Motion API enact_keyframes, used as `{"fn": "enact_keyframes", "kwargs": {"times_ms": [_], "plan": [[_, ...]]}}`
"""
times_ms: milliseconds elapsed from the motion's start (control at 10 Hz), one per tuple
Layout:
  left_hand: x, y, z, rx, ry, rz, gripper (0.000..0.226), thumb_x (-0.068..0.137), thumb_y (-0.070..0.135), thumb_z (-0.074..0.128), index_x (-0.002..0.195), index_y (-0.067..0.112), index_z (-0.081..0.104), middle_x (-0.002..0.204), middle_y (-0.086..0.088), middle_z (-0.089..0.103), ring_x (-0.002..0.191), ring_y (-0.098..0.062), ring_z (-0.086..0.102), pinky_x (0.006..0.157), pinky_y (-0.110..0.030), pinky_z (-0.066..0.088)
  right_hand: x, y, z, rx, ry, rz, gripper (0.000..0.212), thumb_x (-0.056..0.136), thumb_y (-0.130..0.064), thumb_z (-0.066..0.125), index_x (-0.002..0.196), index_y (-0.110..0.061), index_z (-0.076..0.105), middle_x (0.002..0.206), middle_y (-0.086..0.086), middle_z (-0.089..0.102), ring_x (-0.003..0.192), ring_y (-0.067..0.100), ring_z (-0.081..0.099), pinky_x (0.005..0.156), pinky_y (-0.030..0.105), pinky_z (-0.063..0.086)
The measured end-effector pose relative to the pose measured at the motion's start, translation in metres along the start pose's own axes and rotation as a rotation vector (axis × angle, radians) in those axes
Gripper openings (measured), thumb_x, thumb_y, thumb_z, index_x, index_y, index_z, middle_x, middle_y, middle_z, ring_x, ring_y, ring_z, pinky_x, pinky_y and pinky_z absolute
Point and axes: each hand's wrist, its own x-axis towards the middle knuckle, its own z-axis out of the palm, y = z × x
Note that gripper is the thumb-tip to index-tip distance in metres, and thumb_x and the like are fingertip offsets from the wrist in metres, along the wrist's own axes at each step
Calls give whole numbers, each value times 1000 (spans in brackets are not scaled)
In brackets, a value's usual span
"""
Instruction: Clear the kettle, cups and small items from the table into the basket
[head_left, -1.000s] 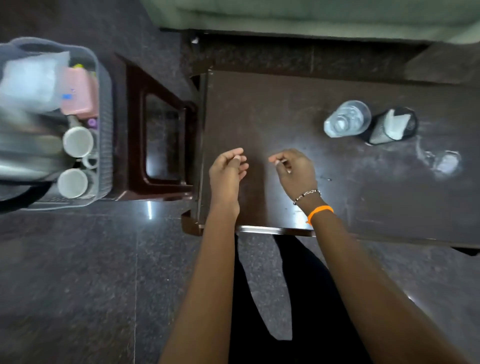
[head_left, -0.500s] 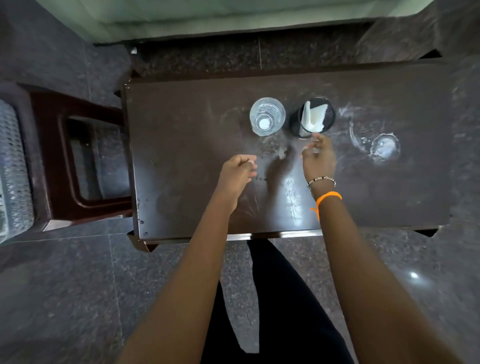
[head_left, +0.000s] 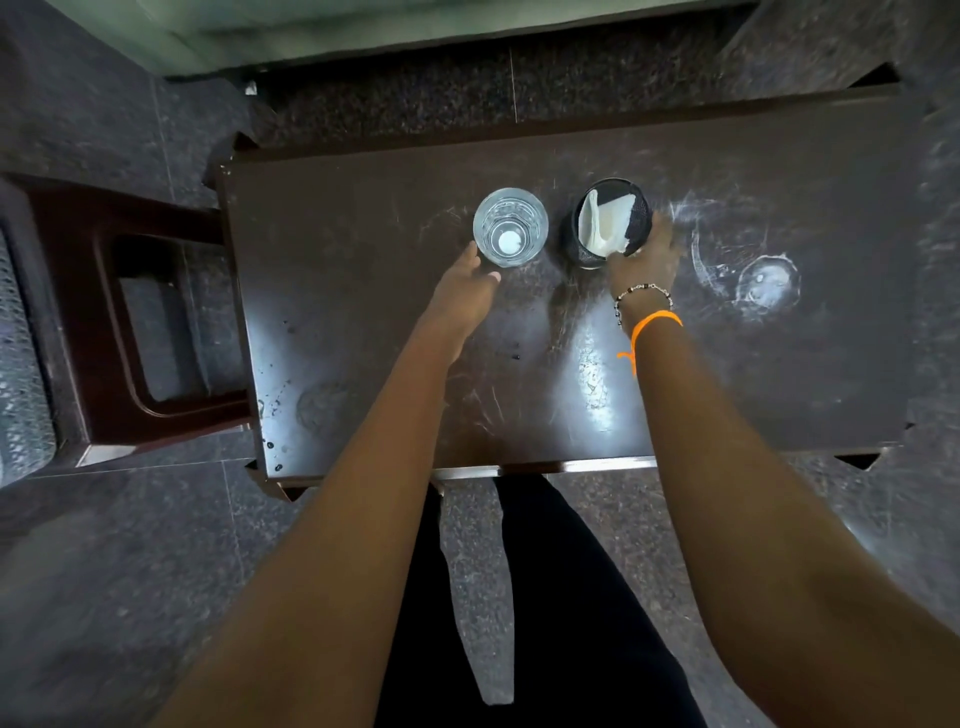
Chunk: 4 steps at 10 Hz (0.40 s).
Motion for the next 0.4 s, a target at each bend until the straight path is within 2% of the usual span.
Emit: {"fn": "enact_keyframes", "kwargs": {"times_ms": [200,400], "plan": [[4,-3,9,24,-19,18,59,98,16,42,150,20,16,158,-2,19,144,-21,22,118,-44,24,3,0,0,20,-27,-10,60,86,0,48,142,-12,31,142,19,37,126,30,44,92,27,39],[-5,-9,8,69,-29,62,57,98,17,42,149,21,17,158,0,21,145,-19,19,116,-38,19,-10,-5,-8,-16,-62,-3,63,88,-3,49,145,-13,25,149,19,26,132,32,38,102,31,35]]}}
